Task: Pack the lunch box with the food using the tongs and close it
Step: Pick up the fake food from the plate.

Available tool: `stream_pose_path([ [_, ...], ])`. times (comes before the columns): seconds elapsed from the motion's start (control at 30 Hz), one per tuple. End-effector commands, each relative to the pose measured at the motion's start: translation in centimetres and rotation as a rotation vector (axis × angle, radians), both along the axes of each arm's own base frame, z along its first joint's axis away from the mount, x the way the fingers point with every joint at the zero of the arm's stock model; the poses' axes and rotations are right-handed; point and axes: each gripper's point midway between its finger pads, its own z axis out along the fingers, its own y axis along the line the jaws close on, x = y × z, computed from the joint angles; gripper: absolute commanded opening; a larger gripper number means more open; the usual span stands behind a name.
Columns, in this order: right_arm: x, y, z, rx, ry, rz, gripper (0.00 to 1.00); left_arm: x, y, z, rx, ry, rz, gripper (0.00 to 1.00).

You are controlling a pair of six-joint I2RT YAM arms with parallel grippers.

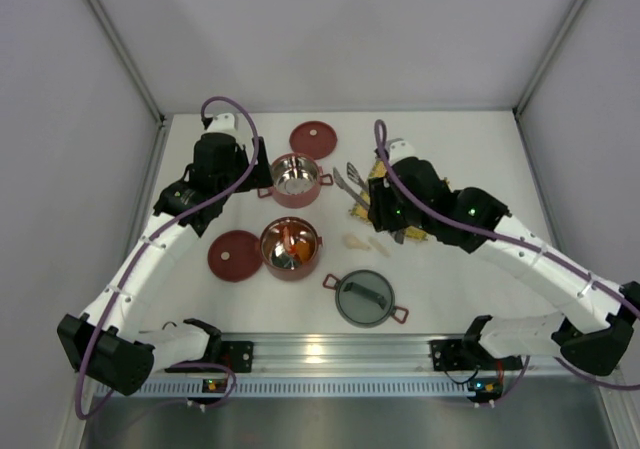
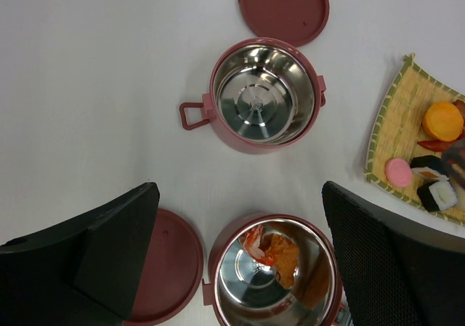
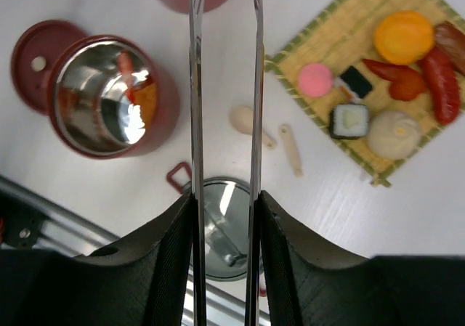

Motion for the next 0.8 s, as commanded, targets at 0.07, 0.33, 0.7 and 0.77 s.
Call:
stream_pose_path([
  [0.07, 2.3, -6.9, -1.6, -0.1, -0.013, -0.188, 0.38, -0.3, -0.1, 1.2, -0.022, -0.037, -0.005, 0.99],
  [0.33, 4.7, -13.5, -4.8, -0.183, 0.031, -0.39, 0.38, -0.3, -0.2, 1.1, -0.021, -0.033, -0.012, 0.99],
  [0.7, 4.5, -17.3, -9.3, -0.221, 0.122, -0.477, 0.38, -0.3, -0.4, 0.9, -0.024, -0.03, -0.023, 0.99],
  [0.77, 4.6, -17.5, -9.8, -0.219, 0.13, -0.482, 0.39, -0.3, -0.4, 0.8, -0.022, -0.029, -0.024, 0.99],
])
